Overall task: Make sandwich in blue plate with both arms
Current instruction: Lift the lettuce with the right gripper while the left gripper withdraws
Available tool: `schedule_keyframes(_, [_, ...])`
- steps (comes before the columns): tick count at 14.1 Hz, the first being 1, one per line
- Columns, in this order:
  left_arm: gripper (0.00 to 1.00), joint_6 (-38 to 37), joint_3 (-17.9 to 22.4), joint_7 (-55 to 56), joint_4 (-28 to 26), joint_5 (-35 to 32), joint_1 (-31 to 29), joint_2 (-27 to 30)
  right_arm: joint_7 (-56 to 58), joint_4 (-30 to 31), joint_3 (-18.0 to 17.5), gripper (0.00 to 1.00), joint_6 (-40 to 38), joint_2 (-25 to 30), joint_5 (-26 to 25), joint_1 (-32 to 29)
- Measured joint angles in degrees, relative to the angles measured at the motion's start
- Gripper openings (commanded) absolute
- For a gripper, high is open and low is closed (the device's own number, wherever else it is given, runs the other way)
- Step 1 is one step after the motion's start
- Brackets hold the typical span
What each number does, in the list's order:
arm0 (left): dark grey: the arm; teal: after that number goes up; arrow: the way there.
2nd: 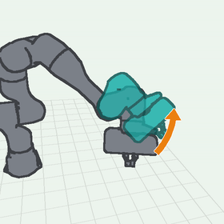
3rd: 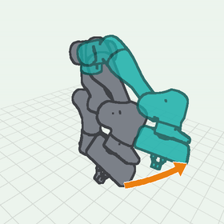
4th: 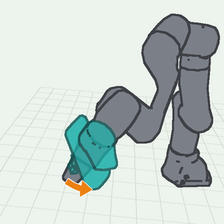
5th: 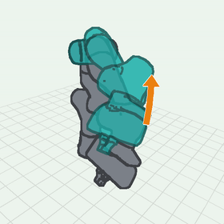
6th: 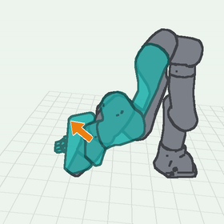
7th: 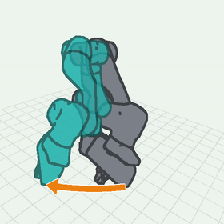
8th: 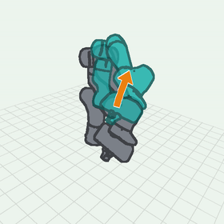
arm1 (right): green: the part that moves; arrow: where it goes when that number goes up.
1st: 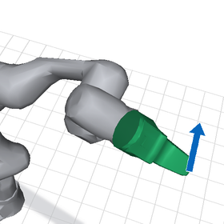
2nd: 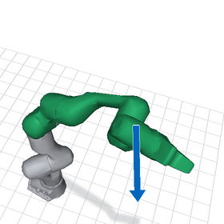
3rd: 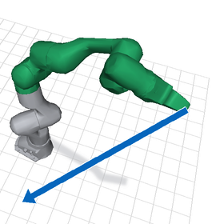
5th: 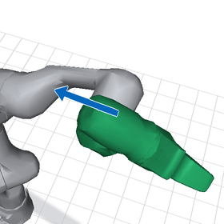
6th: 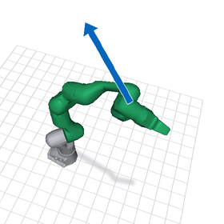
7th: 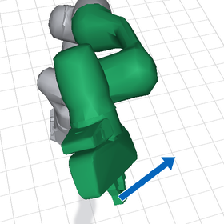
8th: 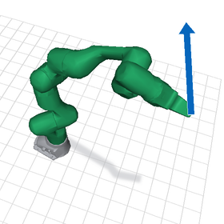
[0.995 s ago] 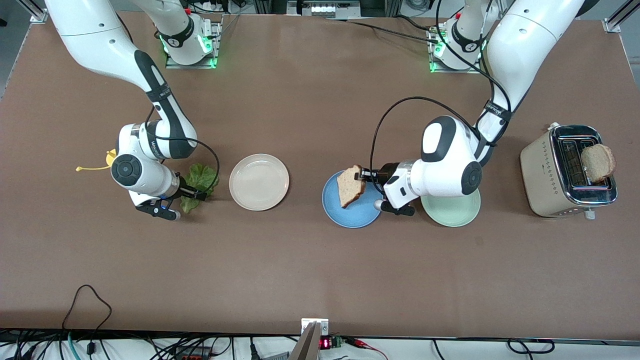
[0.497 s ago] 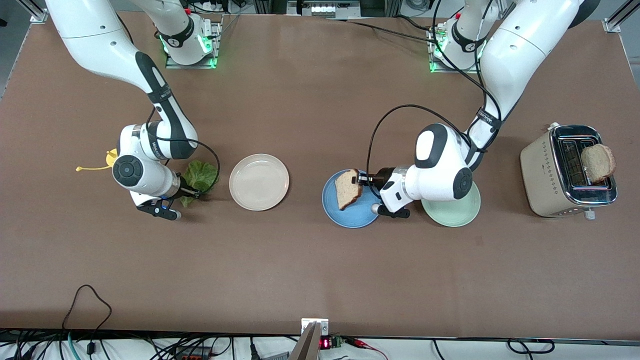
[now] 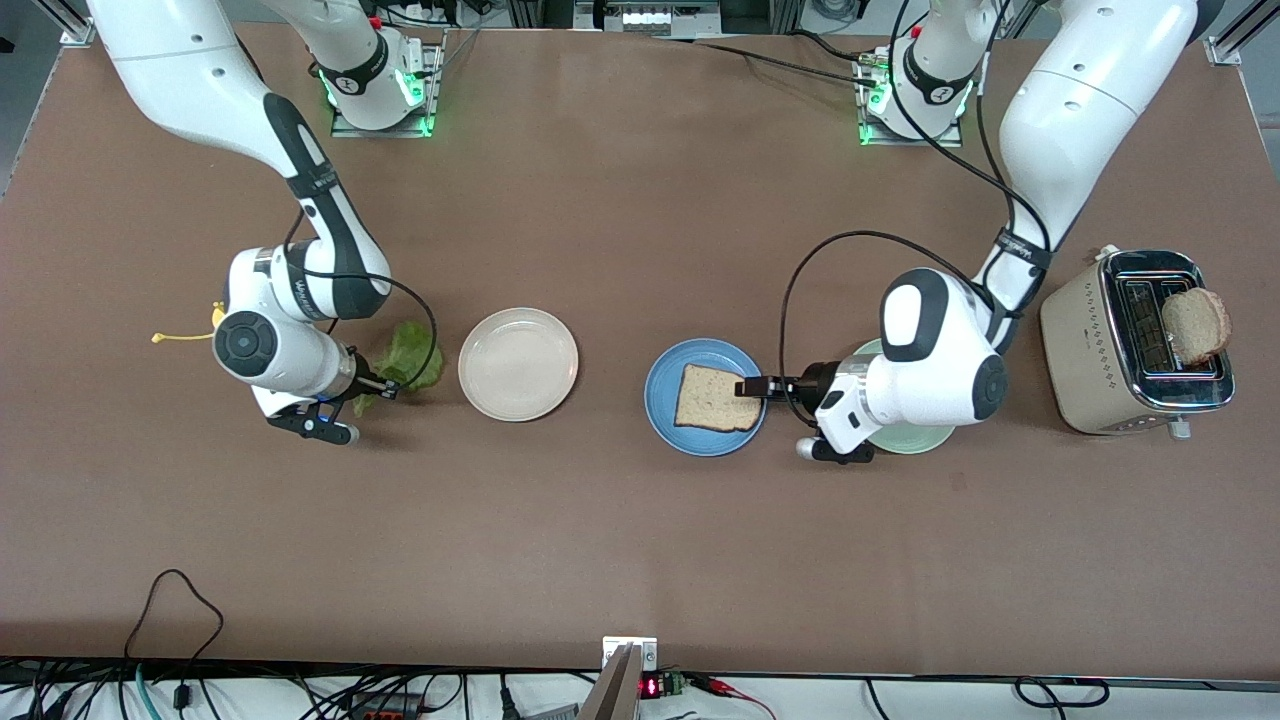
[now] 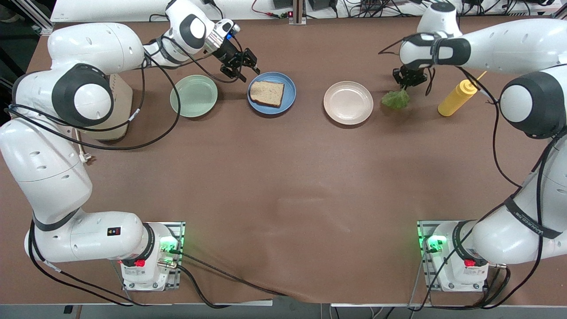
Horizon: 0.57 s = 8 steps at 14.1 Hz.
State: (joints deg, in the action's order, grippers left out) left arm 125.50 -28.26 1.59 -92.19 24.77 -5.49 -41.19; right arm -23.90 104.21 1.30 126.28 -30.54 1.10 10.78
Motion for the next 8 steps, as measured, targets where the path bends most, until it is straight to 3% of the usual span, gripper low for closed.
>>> schedule_keyframes(3, [1.0, -5.25, 0.63, 0.06, 0.96, -5.23, -0.28, 3.82, -4.16, -4.47, -0.85, 0.0, -8.92, 3.46, 0.7, 1.18])
schedule_keyframes(8, [1.0, -17.17, 4.46, 0.31, 3.75, -27.5, -0.85, 15.1, -26.16, -8.24, -1.55, 0.0, -10.04, 4.06, 7.36, 11.93])
